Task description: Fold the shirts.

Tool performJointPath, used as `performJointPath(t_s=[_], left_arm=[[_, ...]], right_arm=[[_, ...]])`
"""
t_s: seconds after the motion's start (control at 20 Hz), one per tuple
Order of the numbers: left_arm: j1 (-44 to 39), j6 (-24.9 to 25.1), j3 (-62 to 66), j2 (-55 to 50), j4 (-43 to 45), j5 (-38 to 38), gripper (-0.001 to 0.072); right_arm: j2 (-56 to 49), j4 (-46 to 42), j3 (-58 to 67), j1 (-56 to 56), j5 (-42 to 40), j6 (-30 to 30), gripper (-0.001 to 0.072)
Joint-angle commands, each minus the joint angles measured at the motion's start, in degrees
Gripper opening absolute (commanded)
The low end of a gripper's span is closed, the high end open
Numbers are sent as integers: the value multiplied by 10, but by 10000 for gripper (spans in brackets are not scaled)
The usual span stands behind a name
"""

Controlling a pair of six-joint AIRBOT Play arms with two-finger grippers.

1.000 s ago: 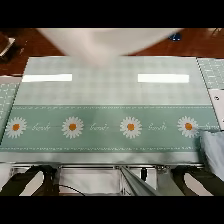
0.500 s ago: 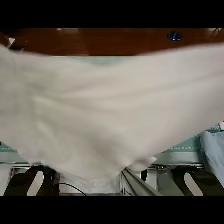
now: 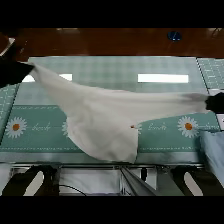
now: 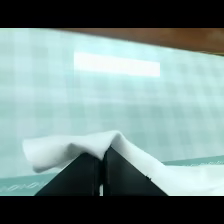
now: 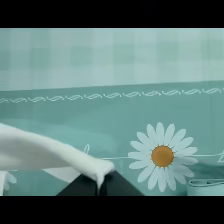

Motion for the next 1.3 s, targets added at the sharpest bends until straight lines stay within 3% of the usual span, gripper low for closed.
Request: performJointPath(t_s=[0.0, 0.1, 0.4, 0.45, 0.5, 0.55, 0.75, 0.85, 1.05, 1.25], left_arm=[[-54, 21, -4, -152, -14, 134, 18], [-80, 20, 70, -259, -14, 159, 18], [-135, 7, 291, -495, -14, 105, 21], [-142, -10, 302, -513, -14, 96, 129], [-146, -23, 304, -522, -14, 80, 382], [-144, -25, 304, -527, -10, 51, 511], [-61, -26, 323, -508, 94, -193, 510], [0, -28, 304, -474, 103, -272, 510], [59, -39, 86, -313, 103, -222, 510], [44, -38, -160, -193, 43, -195, 510]], right_arm=[[-112, 26, -87, -47, -135, 5, 22], [-210, 81, -65, -82, -189, -22, 23], [-476, 200, 68, -106, -195, -60, 23], [-504, 217, 89, -106, -192, -60, 30], [-522, 228, 107, -107, -189, -55, 155], [-533, 233, 126, -108, -176, -53, 412], [-523, 104, 229, -163, -59, -57, 412], [-491, 58, 243, -216, -29, -44, 411], [-383, 74, 86, -311, -87, -22, 407], [-284, 211, -114, -320, -180, -96, 407]])
